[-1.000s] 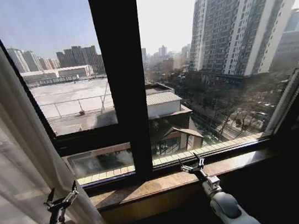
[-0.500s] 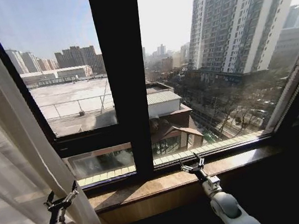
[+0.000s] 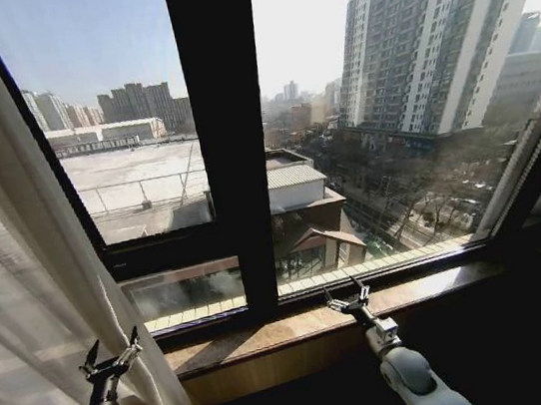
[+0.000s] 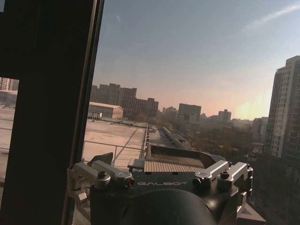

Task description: Open the curtains by pulling them apart, changing their state from closed to fully open.

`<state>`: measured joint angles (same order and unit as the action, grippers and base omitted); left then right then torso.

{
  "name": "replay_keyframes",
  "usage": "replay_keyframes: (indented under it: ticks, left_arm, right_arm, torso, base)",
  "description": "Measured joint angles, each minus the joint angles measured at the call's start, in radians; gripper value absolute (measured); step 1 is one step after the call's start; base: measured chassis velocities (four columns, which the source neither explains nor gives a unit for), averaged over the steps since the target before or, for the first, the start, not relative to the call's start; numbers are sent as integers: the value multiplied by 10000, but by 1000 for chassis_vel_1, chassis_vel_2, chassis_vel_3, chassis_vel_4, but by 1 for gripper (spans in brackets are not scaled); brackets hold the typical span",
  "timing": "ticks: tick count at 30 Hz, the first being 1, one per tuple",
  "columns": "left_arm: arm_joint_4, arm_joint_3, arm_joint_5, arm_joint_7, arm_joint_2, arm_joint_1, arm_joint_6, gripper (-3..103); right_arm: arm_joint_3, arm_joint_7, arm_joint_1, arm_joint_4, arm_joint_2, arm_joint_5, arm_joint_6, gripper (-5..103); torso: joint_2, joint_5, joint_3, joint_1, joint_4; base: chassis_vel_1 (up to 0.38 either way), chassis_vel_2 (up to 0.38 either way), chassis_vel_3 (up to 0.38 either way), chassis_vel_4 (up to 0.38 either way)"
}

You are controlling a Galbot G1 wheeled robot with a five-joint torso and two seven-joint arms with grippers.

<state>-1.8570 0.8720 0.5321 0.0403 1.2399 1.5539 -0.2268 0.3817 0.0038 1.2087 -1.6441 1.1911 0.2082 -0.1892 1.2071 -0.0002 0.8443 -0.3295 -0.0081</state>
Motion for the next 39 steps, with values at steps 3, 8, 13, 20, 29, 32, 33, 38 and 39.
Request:
replay_keyframes:
  ticks: [3, 8, 13, 20, 29, 32, 33, 38, 39]
  left_arm:
    - [0, 0, 0, 0, 0, 0, 0, 100]
    - [1, 0, 0, 0, 0, 0, 0, 100]
    - [0, 0, 0, 0, 0, 0, 0, 100]
    - [0, 0, 0, 0, 0, 0, 0, 100]
    - [0, 0, 0, 0, 0, 0, 0, 100]
    - [0, 0, 0, 0, 0, 0, 0, 100]
    - [0, 0, 0, 0, 0, 0, 0, 100]
    - [0, 0, 0, 0, 0, 0, 0, 100]
    - [0, 0, 0, 0, 0, 0, 0, 100]
  right_arm:
    - [0, -1, 0, 0, 0, 0, 0, 100]
    - [0, -2, 0, 0, 0, 0, 0, 100]
    - [0, -2, 0, 0, 0, 0, 0, 100]
    - [0, -1, 0, 0, 0, 0, 0, 100]
    - [0, -2, 0, 0, 0, 0, 0, 100]
    - [0, -2, 0, 0, 0, 0, 0, 100]
    - [0, -2, 0, -1, 0, 0, 0, 100]
    - [0, -2, 0, 0, 0, 0, 0, 100]
    - [0, -2, 0, 0, 0, 0, 0, 100]
  torso:
    - [1, -3, -1, 1, 0]
    - [0, -1, 0, 0, 0]
    - [0, 0, 0, 0, 0]
    - [1, 0, 0, 0, 0]
    - [0, -1, -1, 0, 0]
    - [0, -1, 0, 0, 0]
    - [0, -1, 0, 0, 0]
    - [0, -1, -1, 0, 0]
    - [0, -1, -1, 0, 0]
  base:
    - [0, 0, 0, 0]
    - [0, 0, 0, 0]
    - [0, 0, 0, 0]
    - [0, 0, 0, 0]
    - [0, 0, 0, 0]
    - [0, 0, 0, 0]
    - [0, 0, 0, 0]
    - [0, 0, 0, 0]
    - [0, 0, 0, 0]
